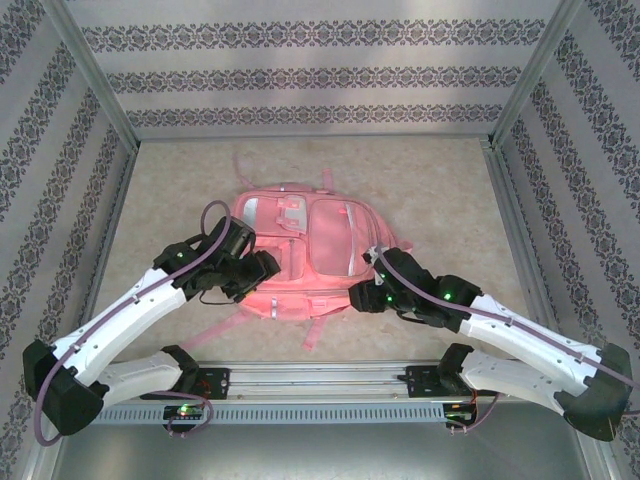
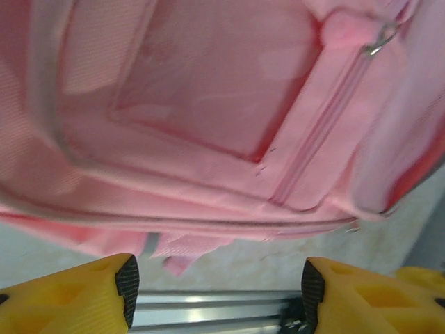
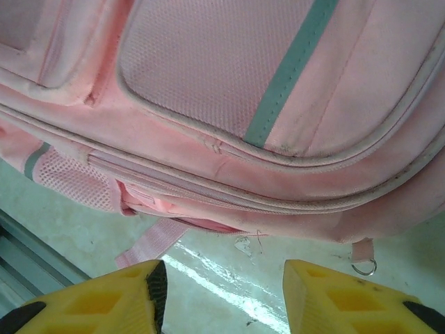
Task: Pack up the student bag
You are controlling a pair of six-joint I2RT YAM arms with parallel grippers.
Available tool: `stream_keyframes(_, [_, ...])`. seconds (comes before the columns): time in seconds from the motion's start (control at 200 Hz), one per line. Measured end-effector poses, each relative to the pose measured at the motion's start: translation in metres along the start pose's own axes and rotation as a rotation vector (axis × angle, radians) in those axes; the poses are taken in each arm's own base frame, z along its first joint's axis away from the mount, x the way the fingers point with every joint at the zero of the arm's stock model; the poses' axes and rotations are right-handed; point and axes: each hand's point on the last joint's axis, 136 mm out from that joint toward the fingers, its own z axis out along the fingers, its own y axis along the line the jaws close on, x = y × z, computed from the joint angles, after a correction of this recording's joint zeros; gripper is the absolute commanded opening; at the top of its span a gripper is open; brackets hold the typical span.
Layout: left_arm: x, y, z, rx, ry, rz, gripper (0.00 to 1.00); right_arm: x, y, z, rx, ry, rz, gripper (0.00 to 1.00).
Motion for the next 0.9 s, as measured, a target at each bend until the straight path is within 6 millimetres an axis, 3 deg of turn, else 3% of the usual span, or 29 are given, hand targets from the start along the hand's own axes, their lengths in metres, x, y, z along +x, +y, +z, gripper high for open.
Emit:
stream_keyframes(0.175, [-0.006, 0.006, 0.001, 0.120, -0.097, -0.204, 0.69, -0.003, -0.006, 0.006, 0.018, -0.044, 0.082, 0.49])
stream_keyframes(0.5, [0.002, 0.010, 0.021, 0.038, -0.115, -0.424, 0.71, -0.013, -0.006, 0.013, 0.003, -0.106, 0.209, 0.49])
stream_keyframes(0.704, [-0.002, 0.028, 0.036, 0.000, -0.159, -0.497, 0.70, -0.007, -0.011, 0.018, 0.004, -0.108, 0.258, 0.49])
stream_keyframes(0.904, [-0.012, 0.027, 0.060, -0.001, -0.198, -0.501, 0.62, -0.007, -0.009, 0.021, -0.019, -0.123, 0.264, 0.49])
